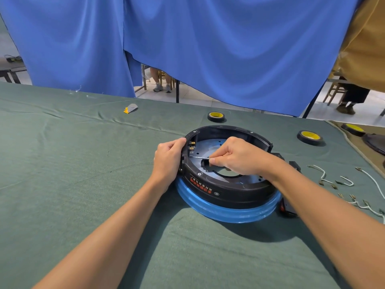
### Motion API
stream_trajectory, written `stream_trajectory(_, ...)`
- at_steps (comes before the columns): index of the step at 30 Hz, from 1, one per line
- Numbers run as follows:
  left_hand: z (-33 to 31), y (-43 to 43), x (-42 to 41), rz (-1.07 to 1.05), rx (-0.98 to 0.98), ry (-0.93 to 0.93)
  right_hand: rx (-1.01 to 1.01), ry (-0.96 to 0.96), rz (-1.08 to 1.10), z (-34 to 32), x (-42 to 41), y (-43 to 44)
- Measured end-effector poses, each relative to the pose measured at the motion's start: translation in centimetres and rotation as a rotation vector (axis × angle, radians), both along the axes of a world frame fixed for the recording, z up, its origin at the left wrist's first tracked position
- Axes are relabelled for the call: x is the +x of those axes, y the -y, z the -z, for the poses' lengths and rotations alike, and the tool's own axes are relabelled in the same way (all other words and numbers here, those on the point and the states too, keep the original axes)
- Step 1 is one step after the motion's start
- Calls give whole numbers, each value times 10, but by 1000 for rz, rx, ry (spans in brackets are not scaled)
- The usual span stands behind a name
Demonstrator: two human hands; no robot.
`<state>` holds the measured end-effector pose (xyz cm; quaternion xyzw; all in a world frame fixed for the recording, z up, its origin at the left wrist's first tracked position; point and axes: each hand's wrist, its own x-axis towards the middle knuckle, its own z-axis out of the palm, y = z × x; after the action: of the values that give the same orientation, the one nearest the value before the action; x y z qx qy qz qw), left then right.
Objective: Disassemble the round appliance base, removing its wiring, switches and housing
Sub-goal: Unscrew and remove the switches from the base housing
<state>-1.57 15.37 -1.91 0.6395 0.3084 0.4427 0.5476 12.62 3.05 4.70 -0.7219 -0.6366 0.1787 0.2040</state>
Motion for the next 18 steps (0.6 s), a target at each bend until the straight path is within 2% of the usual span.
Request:
stream_trajectory(6, 1, -5, -7, 57, -49, 27, 123, 176, 108, -9, -6, 12)
stream_trajectory(12, -5, 1, -9, 32, -40, -3, 494, 703, 489, 0, -38, 69)
stream_trajectory(15, -10, 8, -11, 47, -75, 35, 598, 780, 605, 19, -56, 81)
stream_trajectory(18, -17, 19, -21, 50, -48, 55, 666, 744, 629, 22, -53, 79)
